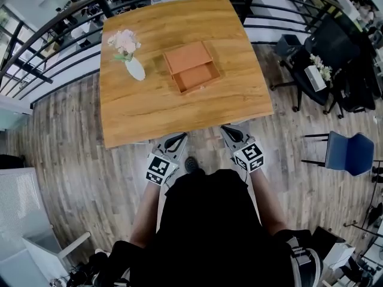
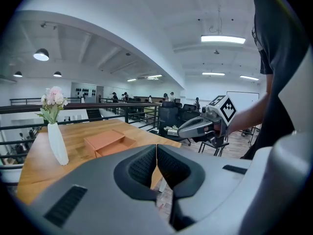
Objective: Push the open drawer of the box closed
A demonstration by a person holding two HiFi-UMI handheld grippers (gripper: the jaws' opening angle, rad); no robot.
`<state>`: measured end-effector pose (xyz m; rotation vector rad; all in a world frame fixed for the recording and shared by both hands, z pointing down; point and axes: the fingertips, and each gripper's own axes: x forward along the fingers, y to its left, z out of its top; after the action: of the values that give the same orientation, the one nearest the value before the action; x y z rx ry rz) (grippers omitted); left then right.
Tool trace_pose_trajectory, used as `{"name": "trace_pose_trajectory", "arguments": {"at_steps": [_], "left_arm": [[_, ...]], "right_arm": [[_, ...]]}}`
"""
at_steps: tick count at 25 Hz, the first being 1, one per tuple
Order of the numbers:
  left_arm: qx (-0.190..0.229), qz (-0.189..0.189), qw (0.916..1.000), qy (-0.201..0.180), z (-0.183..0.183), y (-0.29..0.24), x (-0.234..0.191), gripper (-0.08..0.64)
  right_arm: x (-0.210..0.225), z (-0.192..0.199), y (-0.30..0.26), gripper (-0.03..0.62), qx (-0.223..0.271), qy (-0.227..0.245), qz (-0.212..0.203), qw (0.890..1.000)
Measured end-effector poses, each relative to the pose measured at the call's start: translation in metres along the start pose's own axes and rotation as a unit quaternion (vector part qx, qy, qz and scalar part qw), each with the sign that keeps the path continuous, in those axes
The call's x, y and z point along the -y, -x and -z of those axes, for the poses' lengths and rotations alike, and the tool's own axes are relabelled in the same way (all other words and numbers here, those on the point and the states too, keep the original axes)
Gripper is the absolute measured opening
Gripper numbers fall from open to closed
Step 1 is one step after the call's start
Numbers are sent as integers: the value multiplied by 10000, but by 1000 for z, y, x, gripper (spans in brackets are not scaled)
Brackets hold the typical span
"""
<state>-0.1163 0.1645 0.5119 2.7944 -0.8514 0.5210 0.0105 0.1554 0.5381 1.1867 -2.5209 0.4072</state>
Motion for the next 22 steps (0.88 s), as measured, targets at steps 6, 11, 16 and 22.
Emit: {"name": "trace_pose_trajectory", "arguments": {"at_steps": [6,11,16,22], "left_arm": [[-135,-71,9997,185,16,10,-19,25],[-167,-130,9995,237,22,5,-30,25],[-78,-166,9995,261,9,-13,-37,25],[-116,-321,9989,328,-12,-42,-57,25]], "right_arm": [[-4,-2,-25,16,-136,41,-59,9999],[5,4,-36,17,-216,7,-78,9997],[26,9,-43,17,-281,-84,-134,9995],[63,-12,-67,17,-301,48,-325,9990]]}}
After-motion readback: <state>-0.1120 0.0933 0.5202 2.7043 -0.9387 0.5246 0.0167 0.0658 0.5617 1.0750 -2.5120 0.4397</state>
